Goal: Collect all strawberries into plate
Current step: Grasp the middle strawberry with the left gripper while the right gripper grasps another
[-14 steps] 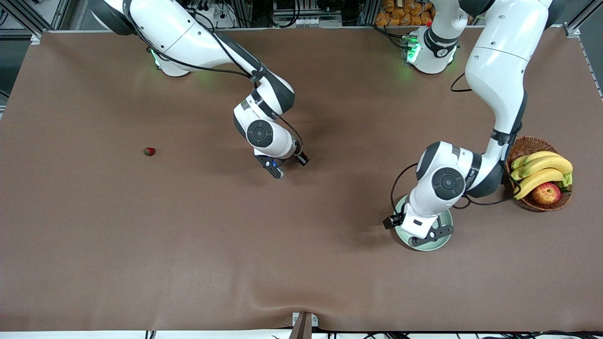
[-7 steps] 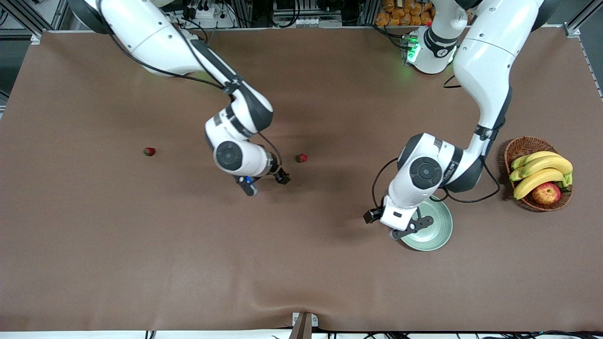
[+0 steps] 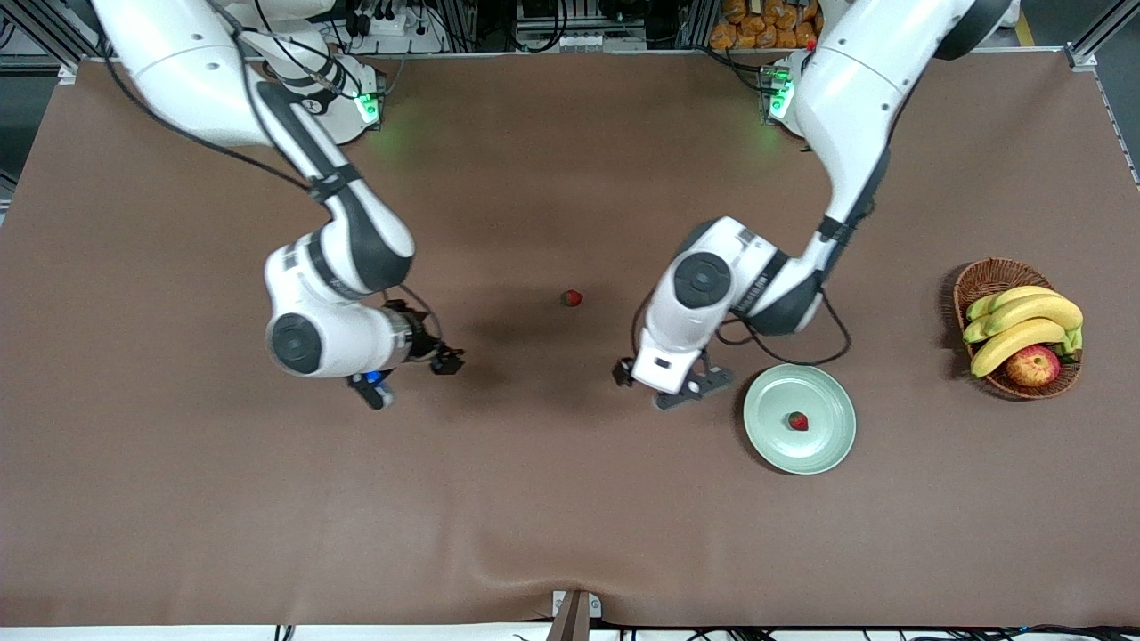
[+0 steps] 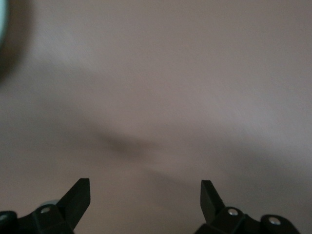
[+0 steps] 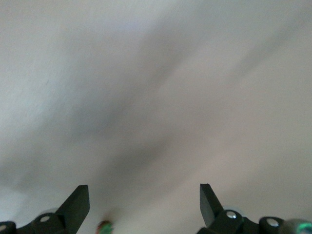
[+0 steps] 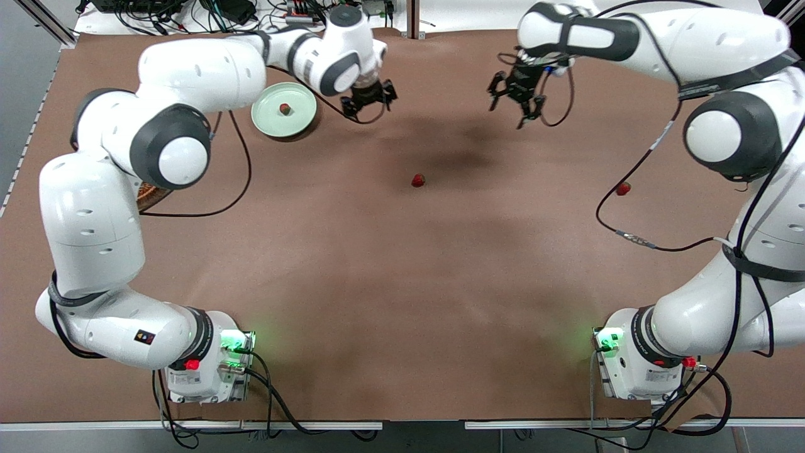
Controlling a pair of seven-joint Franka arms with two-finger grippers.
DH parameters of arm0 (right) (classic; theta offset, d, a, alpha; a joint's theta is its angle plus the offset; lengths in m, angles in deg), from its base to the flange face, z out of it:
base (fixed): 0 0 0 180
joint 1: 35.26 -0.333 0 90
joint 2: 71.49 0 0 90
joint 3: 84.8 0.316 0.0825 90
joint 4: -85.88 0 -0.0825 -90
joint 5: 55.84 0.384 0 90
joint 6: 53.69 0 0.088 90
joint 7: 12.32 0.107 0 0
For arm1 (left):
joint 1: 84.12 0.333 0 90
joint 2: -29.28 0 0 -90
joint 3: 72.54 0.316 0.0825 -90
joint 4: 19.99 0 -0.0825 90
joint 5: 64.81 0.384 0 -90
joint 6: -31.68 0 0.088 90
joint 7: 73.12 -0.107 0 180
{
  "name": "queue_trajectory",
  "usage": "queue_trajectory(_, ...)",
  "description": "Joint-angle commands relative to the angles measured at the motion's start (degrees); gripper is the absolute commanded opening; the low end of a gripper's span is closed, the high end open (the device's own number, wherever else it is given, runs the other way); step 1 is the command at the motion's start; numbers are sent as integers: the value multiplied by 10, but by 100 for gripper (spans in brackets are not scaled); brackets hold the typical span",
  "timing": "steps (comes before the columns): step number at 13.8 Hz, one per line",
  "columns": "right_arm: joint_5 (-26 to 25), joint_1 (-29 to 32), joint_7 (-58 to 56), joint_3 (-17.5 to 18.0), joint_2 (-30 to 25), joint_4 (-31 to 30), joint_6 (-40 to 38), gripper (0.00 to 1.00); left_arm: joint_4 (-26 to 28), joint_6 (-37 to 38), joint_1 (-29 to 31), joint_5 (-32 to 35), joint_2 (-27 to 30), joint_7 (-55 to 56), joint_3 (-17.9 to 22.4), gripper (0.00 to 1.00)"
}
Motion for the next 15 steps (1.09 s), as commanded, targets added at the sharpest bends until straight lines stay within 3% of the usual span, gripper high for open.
queue_trajectory(1,-47,46,-64,9,-28,-8,-48,100,-8,-2,-43,4,-7,48,6,100)
queue_trajectory(6,-69,155,-300,9,-71,-41,-103,100,-27,-3,-100,-9,-21,151,7,100)
queue_trajectory(9,-133,180,-345,9,-102,-85,-102,100,-26,-3,-127,-1,-34,196,7,100)
queue_trajectory(15,-162,249,-457,9,-121,-123,-83,100,-21,-2,-144,46,-59,185,9,100)
